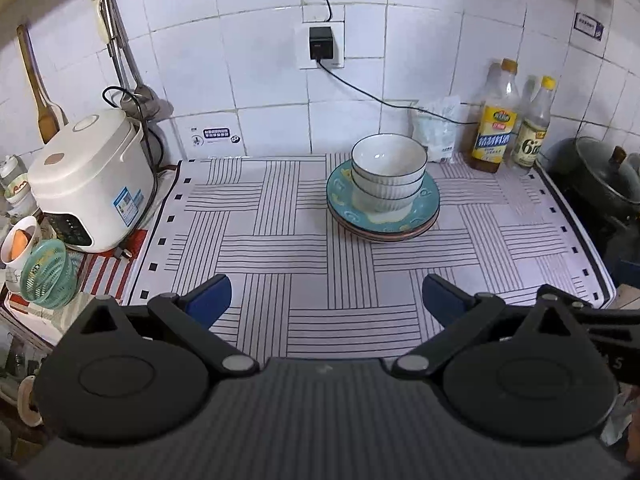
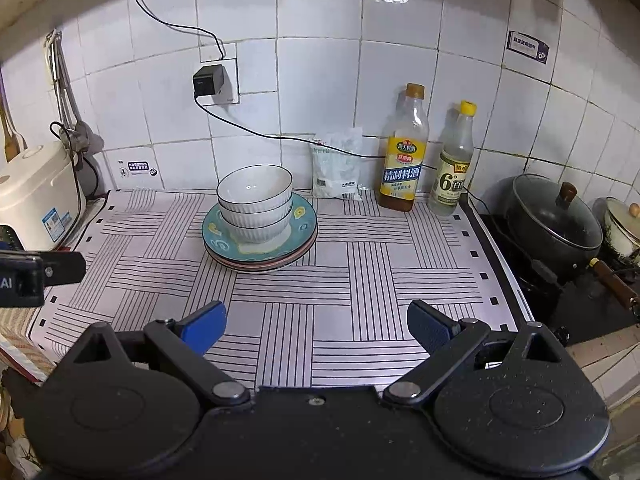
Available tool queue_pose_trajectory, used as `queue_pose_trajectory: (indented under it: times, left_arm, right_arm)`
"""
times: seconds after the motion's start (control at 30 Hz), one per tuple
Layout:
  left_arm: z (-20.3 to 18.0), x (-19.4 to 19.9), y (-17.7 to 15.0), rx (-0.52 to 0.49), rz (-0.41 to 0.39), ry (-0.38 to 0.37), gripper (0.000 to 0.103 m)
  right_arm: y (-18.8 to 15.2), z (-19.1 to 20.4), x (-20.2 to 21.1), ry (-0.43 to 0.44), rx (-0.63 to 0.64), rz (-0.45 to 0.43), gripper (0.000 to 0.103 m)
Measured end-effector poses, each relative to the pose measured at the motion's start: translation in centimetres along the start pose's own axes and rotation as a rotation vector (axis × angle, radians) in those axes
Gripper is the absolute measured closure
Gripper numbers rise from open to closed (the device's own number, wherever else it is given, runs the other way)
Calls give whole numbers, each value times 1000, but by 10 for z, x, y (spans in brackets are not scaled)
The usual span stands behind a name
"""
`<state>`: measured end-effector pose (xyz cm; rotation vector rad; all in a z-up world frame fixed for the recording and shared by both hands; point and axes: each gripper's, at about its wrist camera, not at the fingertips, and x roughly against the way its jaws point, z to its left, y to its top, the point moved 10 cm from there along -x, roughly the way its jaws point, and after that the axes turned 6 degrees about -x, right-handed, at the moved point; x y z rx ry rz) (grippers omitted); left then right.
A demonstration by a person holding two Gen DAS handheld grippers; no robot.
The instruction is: Organize plates and bowls
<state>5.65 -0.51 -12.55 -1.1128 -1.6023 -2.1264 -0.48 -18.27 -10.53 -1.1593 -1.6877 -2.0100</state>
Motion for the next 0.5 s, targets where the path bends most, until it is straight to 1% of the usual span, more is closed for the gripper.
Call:
queue_pose_trajectory:
  times: [0.13,0.5]
  left_arm:
    - [2,-2,-1,13,6,-13,0]
    - [2,1,-3,9,3,-10,0]
  right_arm:
    - [-3,-2,-2,-2,-7,12,4]
    - [-4,0,-3,0,7,14,4]
